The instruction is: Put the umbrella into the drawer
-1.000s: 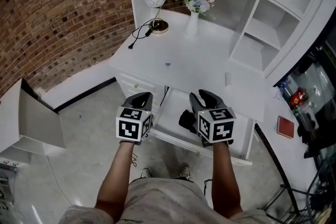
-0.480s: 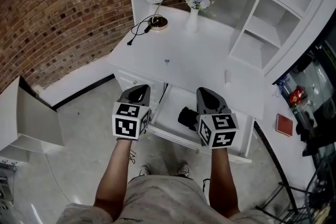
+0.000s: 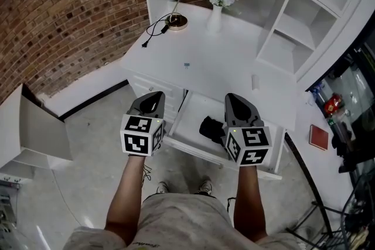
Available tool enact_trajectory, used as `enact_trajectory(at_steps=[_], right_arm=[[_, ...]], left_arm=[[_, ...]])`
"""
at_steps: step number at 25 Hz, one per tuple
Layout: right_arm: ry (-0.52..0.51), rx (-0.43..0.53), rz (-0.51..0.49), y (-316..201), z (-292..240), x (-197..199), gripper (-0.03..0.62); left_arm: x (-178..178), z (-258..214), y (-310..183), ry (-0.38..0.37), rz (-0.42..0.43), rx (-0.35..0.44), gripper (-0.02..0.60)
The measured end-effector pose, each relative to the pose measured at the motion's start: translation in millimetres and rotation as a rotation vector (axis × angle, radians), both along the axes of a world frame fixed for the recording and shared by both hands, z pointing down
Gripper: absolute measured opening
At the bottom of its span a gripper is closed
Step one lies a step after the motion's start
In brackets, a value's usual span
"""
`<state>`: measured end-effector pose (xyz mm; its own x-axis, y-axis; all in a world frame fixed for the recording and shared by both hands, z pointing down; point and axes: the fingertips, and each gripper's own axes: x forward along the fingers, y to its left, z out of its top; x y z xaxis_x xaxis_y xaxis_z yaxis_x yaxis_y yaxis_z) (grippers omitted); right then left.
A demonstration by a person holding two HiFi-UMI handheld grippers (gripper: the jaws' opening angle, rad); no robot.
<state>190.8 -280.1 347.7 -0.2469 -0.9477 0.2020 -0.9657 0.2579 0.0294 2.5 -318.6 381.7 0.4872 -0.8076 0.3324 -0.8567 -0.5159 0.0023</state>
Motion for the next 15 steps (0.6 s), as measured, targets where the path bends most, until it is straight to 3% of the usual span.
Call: enact_trajectory(at_steps=[15], right_arm=[[0.006,0.005,-0.015,3.1,4.6,-5.0,0.003]], left_arm=[[2.6,6.9,5.3,-0.018,-0.005,-0.007,-0.005]])
